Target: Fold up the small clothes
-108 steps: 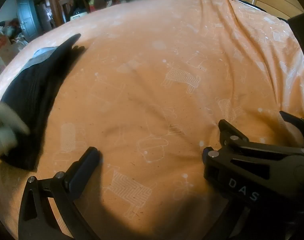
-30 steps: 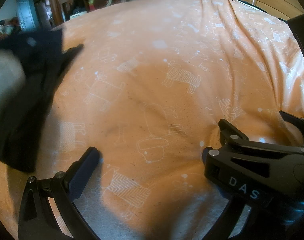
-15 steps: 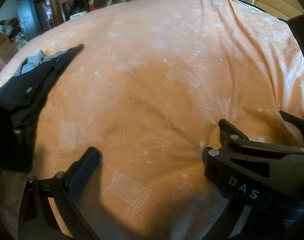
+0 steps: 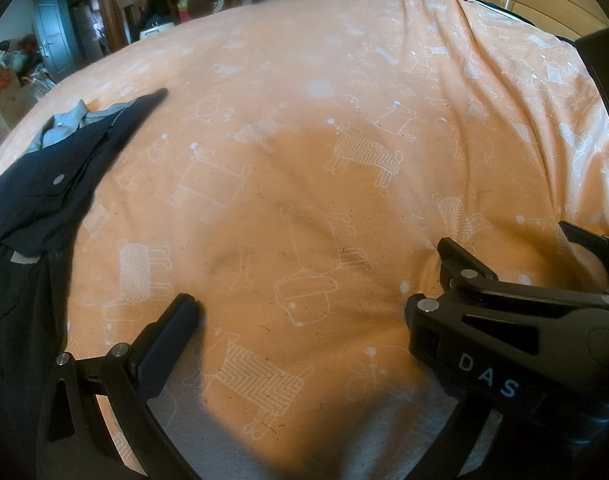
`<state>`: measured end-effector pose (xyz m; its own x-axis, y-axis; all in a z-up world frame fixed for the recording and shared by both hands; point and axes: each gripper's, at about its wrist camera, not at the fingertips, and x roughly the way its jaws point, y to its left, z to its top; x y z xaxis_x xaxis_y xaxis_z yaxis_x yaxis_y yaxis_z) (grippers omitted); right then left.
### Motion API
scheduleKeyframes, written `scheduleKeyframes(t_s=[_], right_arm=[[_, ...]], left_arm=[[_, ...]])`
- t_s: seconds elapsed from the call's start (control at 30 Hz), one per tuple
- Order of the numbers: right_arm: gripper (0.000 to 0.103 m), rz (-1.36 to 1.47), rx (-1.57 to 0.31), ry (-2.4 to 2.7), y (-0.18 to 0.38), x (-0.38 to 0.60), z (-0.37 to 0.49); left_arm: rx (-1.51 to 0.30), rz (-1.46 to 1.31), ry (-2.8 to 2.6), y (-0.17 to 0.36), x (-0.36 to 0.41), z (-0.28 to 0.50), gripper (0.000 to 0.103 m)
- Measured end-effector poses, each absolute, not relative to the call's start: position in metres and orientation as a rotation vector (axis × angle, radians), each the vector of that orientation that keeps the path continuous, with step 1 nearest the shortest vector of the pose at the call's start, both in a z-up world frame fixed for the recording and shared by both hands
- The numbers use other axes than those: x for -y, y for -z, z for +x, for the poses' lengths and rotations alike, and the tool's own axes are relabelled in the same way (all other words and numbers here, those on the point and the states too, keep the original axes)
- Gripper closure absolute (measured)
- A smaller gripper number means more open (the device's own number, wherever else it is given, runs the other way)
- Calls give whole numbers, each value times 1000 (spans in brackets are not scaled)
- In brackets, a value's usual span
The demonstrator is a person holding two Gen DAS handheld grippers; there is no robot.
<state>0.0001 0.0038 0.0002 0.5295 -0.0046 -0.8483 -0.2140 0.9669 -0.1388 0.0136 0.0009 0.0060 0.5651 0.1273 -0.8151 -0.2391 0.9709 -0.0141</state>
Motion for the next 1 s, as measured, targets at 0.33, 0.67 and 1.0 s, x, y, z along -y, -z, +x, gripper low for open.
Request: scheduleKeyframes(t_s=[0.33, 0.67, 1.0], right_arm=[[0, -251, -1004, -118, 1, -7, 0], [0, -242, -1009, -124, 2, -7, 0], [0, -242, -1009, -124, 2, -7, 0]], left_arm=[[-942, -123, -196, -6, -2, 12, 0], [-941, -125, -193, -6, -2, 12, 0], [-941, -125, -193, -7, -2, 12, 0]])
